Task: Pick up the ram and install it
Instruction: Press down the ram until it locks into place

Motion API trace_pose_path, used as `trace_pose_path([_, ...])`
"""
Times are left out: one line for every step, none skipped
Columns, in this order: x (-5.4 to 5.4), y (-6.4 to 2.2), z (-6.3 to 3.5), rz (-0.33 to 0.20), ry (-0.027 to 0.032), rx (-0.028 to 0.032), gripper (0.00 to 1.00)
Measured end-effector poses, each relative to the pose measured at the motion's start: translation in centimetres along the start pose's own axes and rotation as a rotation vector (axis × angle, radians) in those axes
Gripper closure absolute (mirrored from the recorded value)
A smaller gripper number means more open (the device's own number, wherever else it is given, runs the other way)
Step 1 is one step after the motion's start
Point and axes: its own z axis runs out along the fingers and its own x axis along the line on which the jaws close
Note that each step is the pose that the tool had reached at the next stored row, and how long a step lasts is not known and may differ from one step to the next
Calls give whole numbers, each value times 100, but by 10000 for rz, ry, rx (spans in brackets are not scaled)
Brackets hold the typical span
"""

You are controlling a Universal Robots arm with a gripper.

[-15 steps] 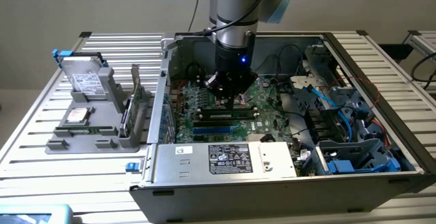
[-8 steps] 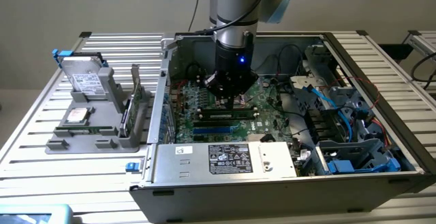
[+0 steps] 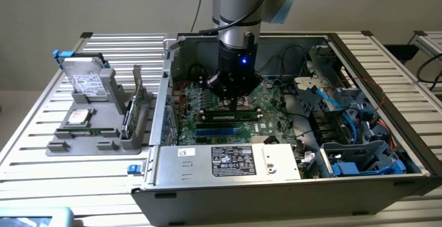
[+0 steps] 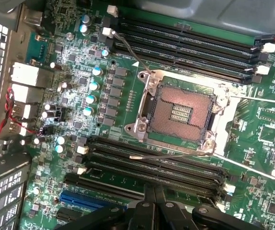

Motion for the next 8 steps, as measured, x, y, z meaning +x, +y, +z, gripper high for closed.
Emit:
trace_pose_path([0, 0, 0, 89, -11, 1, 89])
trace_pose_path([0, 0, 0, 174, -20, 2, 89])
trace_pose_path([0, 0, 0, 255, -29, 7, 89])
trace_pose_path([0, 0, -1, 339, -39, 12, 89])
trace_pose_path([0, 0, -1, 420, -48, 17, 89])
trace_pose_path([0, 0, -1, 499, -56, 22, 89])
trace_pose_path([1, 0, -2, 581, -68, 30, 89])
trace_pose_path([1, 0, -2, 661, -81, 37, 89])
